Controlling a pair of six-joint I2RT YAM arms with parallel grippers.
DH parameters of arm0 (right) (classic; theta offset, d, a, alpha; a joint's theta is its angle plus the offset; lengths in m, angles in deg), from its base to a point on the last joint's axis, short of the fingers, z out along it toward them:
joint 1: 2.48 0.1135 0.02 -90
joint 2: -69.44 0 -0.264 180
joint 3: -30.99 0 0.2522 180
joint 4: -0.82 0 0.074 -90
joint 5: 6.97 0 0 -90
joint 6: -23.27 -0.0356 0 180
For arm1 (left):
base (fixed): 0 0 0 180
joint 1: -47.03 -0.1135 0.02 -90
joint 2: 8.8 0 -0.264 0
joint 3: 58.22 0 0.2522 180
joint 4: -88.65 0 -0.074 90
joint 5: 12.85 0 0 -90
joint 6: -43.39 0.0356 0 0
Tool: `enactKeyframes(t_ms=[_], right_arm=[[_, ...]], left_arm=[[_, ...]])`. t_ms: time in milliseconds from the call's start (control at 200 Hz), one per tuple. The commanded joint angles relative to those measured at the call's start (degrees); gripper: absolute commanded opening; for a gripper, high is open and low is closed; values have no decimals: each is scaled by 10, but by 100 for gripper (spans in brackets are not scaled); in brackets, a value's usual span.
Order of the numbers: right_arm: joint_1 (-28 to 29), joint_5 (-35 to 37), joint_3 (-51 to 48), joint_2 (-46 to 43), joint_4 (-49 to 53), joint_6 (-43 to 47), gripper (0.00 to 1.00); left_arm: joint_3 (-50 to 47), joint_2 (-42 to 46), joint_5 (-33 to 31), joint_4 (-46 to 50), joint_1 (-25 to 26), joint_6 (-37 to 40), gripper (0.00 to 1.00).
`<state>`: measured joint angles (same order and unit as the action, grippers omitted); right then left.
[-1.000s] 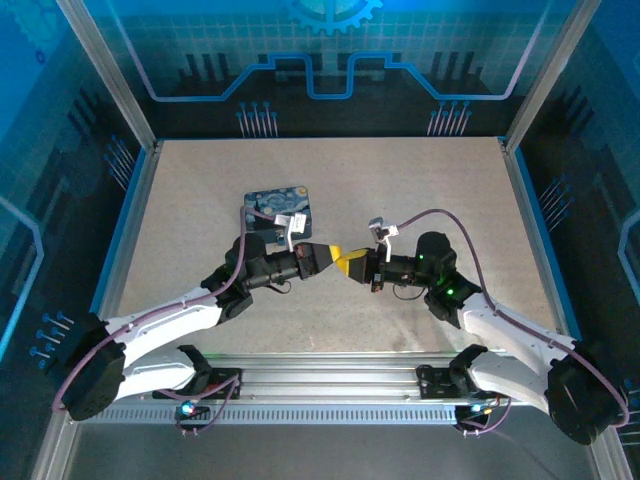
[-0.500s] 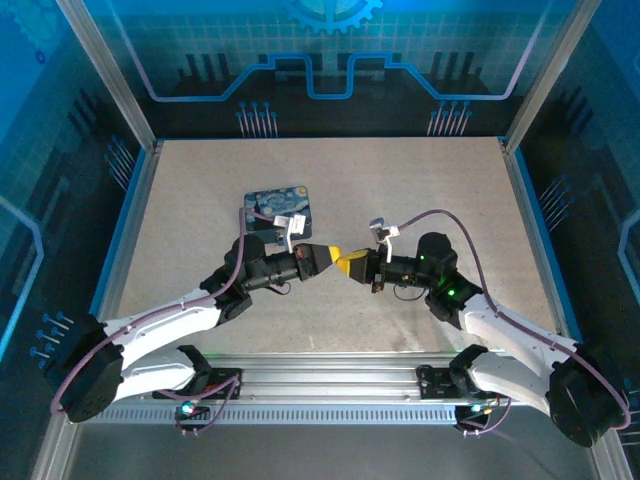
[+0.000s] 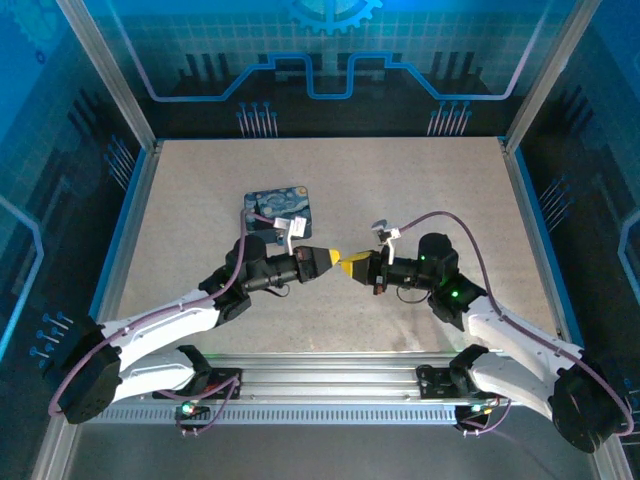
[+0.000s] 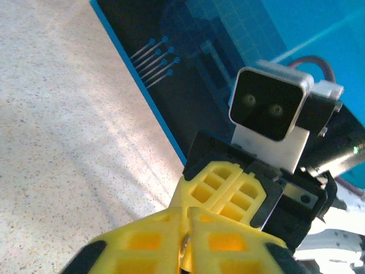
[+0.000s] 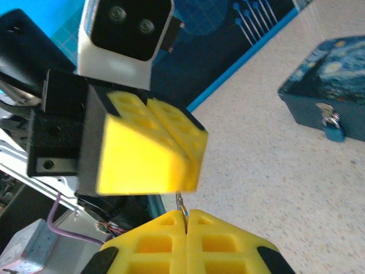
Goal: Unlock the padlock with the key
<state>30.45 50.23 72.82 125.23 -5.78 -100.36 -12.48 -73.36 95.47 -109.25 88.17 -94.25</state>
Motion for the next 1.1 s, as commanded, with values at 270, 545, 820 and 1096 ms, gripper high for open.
enactKeyframes(t_ms=[270, 545, 820, 1096], right_arm=[[-12, 75, 11, -23, 180, 71, 0], [-10, 102, -13, -18, 201, 64, 0], [-2, 96, -68, 3, 128, 29, 0], [6, 107, -87, 10, 121, 28, 0]], left_arm=[[59, 31, -79, 210, -38, 96, 59], [171, -45, -135, 394, -114, 192, 85], [283, -181, -182, 427, -164, 246, 93], [440, -343, -221, 462, -169, 296, 93]])
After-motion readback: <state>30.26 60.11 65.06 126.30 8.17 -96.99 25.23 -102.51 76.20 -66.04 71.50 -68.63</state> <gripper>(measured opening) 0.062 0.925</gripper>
